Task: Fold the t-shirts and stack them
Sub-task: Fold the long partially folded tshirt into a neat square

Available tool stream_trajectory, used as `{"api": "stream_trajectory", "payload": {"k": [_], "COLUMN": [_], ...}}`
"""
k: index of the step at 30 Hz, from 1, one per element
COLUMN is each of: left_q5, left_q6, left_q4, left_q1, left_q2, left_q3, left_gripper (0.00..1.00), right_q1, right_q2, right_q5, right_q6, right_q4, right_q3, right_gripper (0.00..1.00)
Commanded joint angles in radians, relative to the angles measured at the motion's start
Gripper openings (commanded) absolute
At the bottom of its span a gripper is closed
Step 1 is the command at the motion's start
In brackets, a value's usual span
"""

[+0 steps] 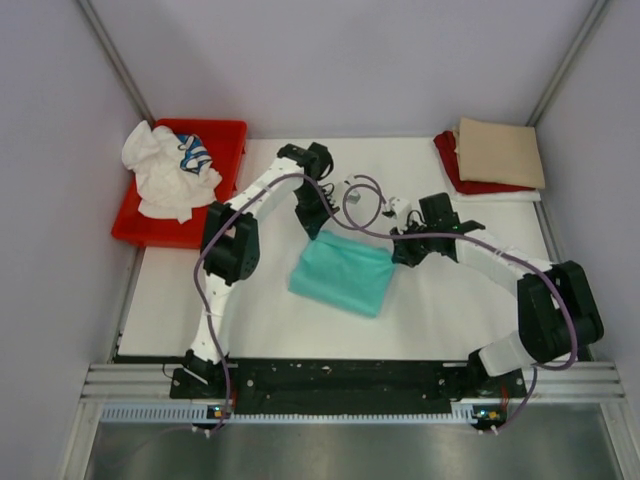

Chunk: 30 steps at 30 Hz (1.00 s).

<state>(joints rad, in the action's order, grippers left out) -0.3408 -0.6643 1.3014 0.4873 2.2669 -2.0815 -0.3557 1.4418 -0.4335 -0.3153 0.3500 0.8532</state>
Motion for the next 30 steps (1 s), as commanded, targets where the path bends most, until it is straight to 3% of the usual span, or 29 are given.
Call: {"api": "stream_trajectory", "payload": {"k": [1, 5, 7, 8, 10, 11, 15, 17, 19, 24, 28, 30], "left_q5": [0.088, 0.112, 0.143, 0.167, 0.216, 0.247, 0.302, 0.298, 0.264, 0.111, -0.148, -0.197], "left_q6": [0.035, 0.042, 0.043, 0.046, 0.060, 0.072, 0.141, 0.167, 0.170, 0.206, 0.209, 0.198], "left_q4": [-0.042, -0.063, -0.097, -0.118, -0.148, -0.163, -0.218, -0.250, -0.319, -0.330, -0.340, -0.315], "left_q1": [-0.010, -0.010, -0.012, -0.010, -0.019, -0.024, -0.058, -0.064, -0.062, -0.061, -0.050, -0.041], "left_q2": [0.016, 0.033, 0.033, 0.026, 0.020, 0.014, -0.047, -0.120, -0.215, -0.398, -0.494, -0.488], "left_q3": [-0.045, -0.034, -0.011, -0.003, -0.012, -0.028, -0.060, 0.006, 0.116, 0.288, 0.481, 0.570], "left_gripper": [0.00, 0.00, 0.10, 0.14, 0.21, 0.23, 0.30, 0.46, 0.48, 0.45, 0.18, 0.13], "right_q1": [0.023, 0.027, 0.029, 0.027, 0.027, 0.027, 0.046, 0.046, 0.035, -0.104, -0.209, -0.235], "right_q2": [0.087, 0.144, 0.147, 0.149, 0.161, 0.169, 0.171, 0.134, 0.071, -0.061, -0.070, -0.038], "right_q5": [0.018, 0.048, 0.061, 0.065, 0.108, 0.158, 0.298, 0.258, 0.205, 0.041, -0.174, -0.195], "right_q6": [0.027, 0.028, 0.009, 0.005, 0.027, 0.048, 0.189, 0.258, 0.370, 0.459, 0.603, 0.674], "right_q4": [-0.066, -0.034, -0.039, -0.052, -0.083, -0.086, -0.057, -0.008, -0.003, -0.048, -0.224, -0.313], "right_q3": [0.084, 0.124, 0.122, 0.125, 0.145, 0.167, 0.283, 0.316, 0.294, 0.158, 0.023, -0.031], "right_gripper": [0.00, 0.00, 0.00, 0.03, 0.25, 0.28, 0.29, 0.30, 0.30, 0.17, 0.02, 0.00]}}
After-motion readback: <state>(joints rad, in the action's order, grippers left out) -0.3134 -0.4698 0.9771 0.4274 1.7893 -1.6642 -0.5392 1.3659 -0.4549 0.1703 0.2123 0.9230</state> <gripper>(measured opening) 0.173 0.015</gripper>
